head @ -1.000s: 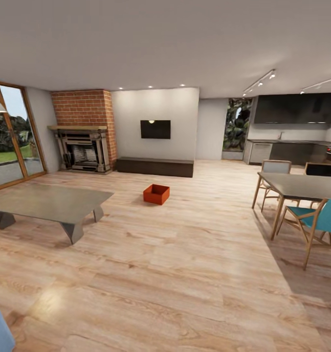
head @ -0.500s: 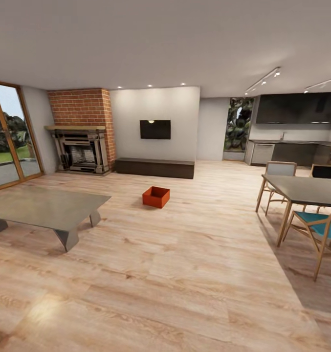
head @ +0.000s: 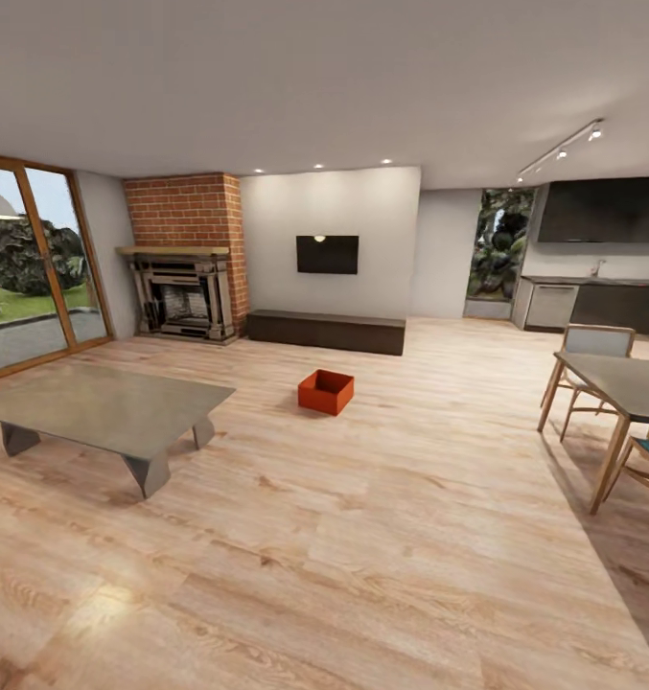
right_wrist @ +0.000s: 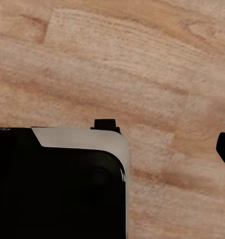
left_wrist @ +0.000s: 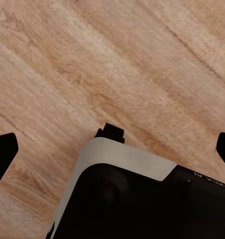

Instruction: Move the two storage containers from the living room to the garage. In the garage, place one container on the floor and stack the other container on top of it (either order is fine).

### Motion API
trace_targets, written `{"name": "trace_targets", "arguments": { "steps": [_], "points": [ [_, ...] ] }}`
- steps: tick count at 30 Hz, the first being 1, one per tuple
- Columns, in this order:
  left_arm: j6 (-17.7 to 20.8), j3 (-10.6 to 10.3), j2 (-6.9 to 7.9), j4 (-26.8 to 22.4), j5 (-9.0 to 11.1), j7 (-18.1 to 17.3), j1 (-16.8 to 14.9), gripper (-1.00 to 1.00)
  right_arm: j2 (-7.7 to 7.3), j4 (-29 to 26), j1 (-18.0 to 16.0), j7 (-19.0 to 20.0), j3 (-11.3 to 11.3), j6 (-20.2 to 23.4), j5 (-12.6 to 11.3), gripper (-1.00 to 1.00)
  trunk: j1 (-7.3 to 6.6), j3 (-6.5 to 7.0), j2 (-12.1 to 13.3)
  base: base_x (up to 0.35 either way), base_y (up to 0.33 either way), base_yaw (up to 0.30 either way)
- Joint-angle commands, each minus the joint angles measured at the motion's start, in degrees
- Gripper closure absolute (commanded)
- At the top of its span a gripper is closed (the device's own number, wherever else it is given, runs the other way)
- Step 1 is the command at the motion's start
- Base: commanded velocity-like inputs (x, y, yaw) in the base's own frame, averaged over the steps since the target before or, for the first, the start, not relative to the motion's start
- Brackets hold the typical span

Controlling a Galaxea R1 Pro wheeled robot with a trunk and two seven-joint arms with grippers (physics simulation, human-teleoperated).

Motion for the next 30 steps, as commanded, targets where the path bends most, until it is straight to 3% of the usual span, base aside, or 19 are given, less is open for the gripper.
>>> {"name": "trace_targets", "arguments": {
  "steps": [1, 30],
  "points": [
    [-0.17, -0.06, -0.02, 0.03, 0.26, 0.08, -0.04, -1.00, -0.04, 0.17, -0.07, -0.01, 0.42, -0.38, -0.32, -1.00, 0.04, -0.07, -0.04, 0.322, 0.000, 0.088],
    [-0.13, -0.06, -0.05, 0.03, 0.23, 0.12, -0.04, -1.00, -0.06, 0.17, -0.07, -0.01, 0.48, -0.56, -0.11, -1.00, 0.04, -0.07, -0.04, 0.322, 0.000, 0.006]
  ]
}}
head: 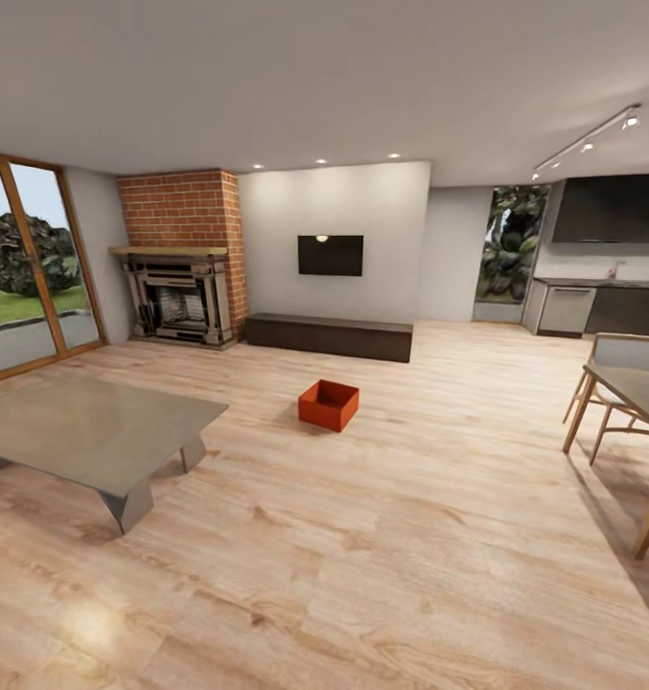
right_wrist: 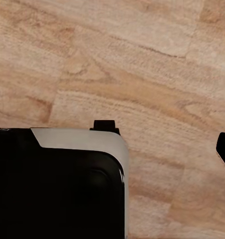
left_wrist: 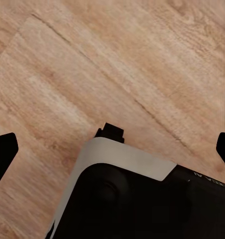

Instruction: Move the two storage containers from the living room to the garage. In the garage, place one container on the floor and stack the other container on top of it (either order is fine).

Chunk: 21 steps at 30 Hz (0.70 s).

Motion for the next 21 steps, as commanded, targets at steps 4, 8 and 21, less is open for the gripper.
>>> {"name": "trace_targets", "arguments": {
  "steps": [4, 8, 21],
  "points": [
    [-0.15, -0.06, 0.03, 0.02, 0.27, 0.10, -0.04, -1.00, -0.05, 0.17, -0.08, -0.01, 0.59, -0.28, -0.49, -1.00, 0.04, -0.07, -0.04, 0.322, 0.000, 0.000],
    [-0.15, -0.06, 0.04, 0.02, 0.23, 0.06, -0.04, -1.00, -0.06, 0.17, -0.08, -0.01, 0.65, -0.15, -0.59, -1.00, 0.04, -0.07, -0.04, 0.322, 0.000, 0.000],
    [-0.15, -0.06, -0.03, 0.02, 0.23, 0.05, -0.04, -1.00, -0.15, 0.17, -0.08, -0.01, 0.65, -0.39, -0.51, -1.00, 0.04, -0.07, -0.04, 0.322, 0.000, 0.000]
  ]
}}
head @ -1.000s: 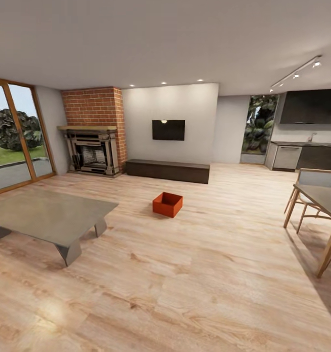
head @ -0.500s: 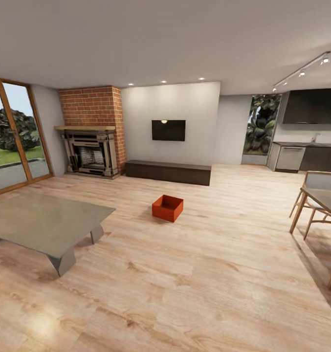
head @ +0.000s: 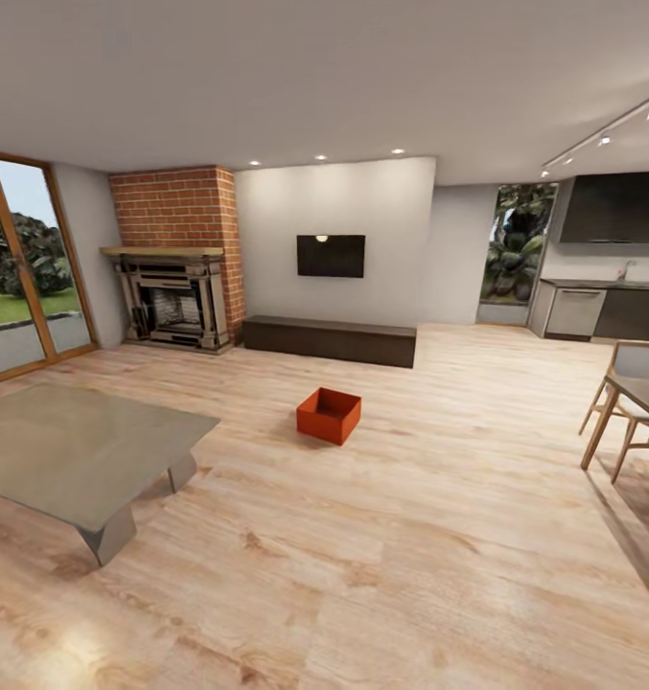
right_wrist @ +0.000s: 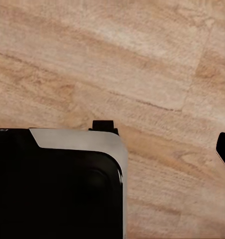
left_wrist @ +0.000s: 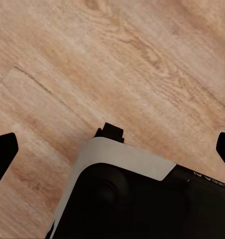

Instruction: Move the two storage containers from the living room to the garage. In the garage, place one container on the floor and stack the other container on top of it (either order is fine).

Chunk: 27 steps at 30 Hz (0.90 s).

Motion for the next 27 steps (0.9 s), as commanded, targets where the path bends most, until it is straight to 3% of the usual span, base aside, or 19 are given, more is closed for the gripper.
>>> {"name": "trace_targets", "arguments": {
  "steps": [1, 27],
  "points": [
    [-0.15, -0.06, 0.00, 0.02, 0.26, 0.08, -0.04, -1.00, 0.00, 0.17, -0.08, -0.01, 0.43, -0.32, -0.35, -1.00, 0.04, -0.07, -0.04, 0.322, 0.000, 0.000],
    [-0.16, -0.06, -0.01, 0.02, 0.26, 0.08, -0.04, -1.00, -0.17, 0.17, -0.08, 0.18, 0.52, 0.09, -0.11, -1.00, 0.04, -0.07, -0.04, 0.322, 0.000, 0.000]
  ]
}}
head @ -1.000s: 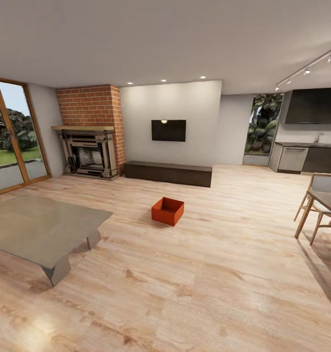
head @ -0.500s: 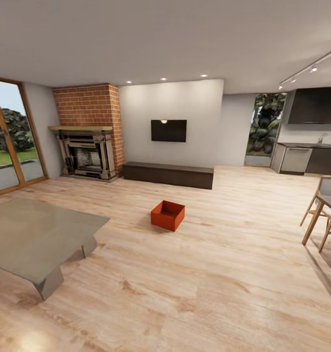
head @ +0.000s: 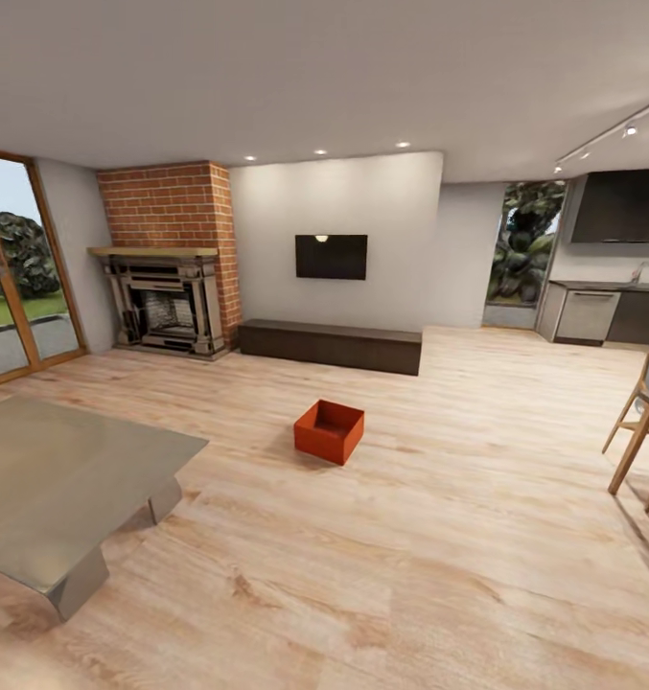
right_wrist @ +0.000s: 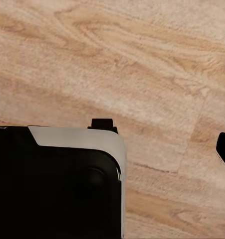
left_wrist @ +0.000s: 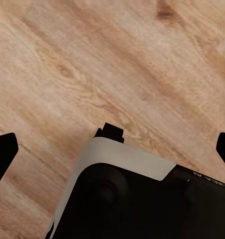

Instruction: Move the two storage containers from the living room to the garage. In the garage, place one container on the floor and stack the other container on top of it (either order is fine).

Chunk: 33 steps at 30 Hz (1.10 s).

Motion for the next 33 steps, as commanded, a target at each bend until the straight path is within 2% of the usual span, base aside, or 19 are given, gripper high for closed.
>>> {"name": "trace_targets", "arguments": {
  "steps": [1, 17, 33],
  "points": [
    [-0.16, -0.06, -0.01, 0.02, 0.26, 0.11, -0.04, -1.00, 0.00, 0.17, -0.08, 0.01, 0.43, -0.32, -0.32, -1.00, 0.04, -0.07, -0.04, 0.322, 0.000, 0.000],
    [-0.16, -0.06, -0.01, 0.02, 0.26, 0.12, -0.04, -1.00, 0.00, 0.17, -0.08, -0.18, -0.24, -0.67, -0.81, -1.00, 0.04, -0.07, -0.04, 0.322, 0.000, 0.000],
    [-0.23, -0.06, -0.01, 0.02, 0.26, 0.10, -0.04, -1.00, 0.26, 0.17, -0.08, -0.18, 0.17, -0.68, -0.57, -1.00, 0.04, -0.07, -0.04, 0.322, 0.000, 0.000]
  ]
}}
